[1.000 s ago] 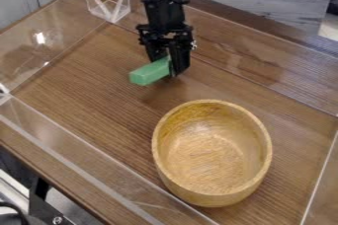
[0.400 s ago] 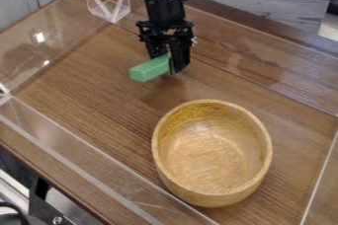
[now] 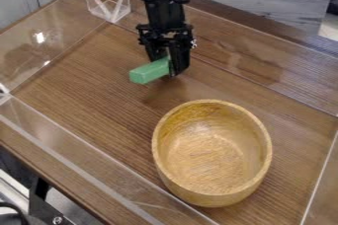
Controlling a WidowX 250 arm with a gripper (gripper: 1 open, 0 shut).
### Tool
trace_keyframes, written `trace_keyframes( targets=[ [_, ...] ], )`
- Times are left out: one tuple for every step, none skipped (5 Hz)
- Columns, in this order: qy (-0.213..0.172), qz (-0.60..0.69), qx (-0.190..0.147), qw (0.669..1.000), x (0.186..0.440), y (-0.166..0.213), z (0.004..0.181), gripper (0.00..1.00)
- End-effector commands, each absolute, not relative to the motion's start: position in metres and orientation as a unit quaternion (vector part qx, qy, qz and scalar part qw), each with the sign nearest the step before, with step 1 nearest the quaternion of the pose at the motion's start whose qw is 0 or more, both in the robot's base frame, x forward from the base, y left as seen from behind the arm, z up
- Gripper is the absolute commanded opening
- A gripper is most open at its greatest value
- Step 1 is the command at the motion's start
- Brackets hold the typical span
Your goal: Remove the green block from inside the brown bowl and put it on the table
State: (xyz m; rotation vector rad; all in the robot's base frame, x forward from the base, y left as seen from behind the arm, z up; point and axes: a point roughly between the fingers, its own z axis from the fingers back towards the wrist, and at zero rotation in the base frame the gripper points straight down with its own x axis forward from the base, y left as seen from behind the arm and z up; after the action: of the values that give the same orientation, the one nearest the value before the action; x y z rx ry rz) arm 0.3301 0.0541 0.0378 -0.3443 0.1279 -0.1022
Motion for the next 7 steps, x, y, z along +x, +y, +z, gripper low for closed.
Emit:
trace_keyframes(
  targets=[
    [0.037,-0.058,-0.161,0.985,0.3416,0.0565,0.0554,0.00],
    [0.039,-0.058,-0.162,0.984,0.3434,0.0555,0.0551,0.00],
    [0.042,-0.059,-0.163,0.984,0.3451,0.0545,0.0549,0.00],
    [0.045,-0.059,-0.164,0.984,0.3464,0.0535,0.0546,0.00],
    [0.050,-0.060,-0.166,0.983,0.3470,0.0522,0.0552,0.00],
    [0.055,-0.061,-0.167,0.983,0.3476,0.0512,0.0552,0.00],
    [0.059,-0.062,-0.167,0.982,0.3481,0.0501,0.0555,0.00]
  ],
)
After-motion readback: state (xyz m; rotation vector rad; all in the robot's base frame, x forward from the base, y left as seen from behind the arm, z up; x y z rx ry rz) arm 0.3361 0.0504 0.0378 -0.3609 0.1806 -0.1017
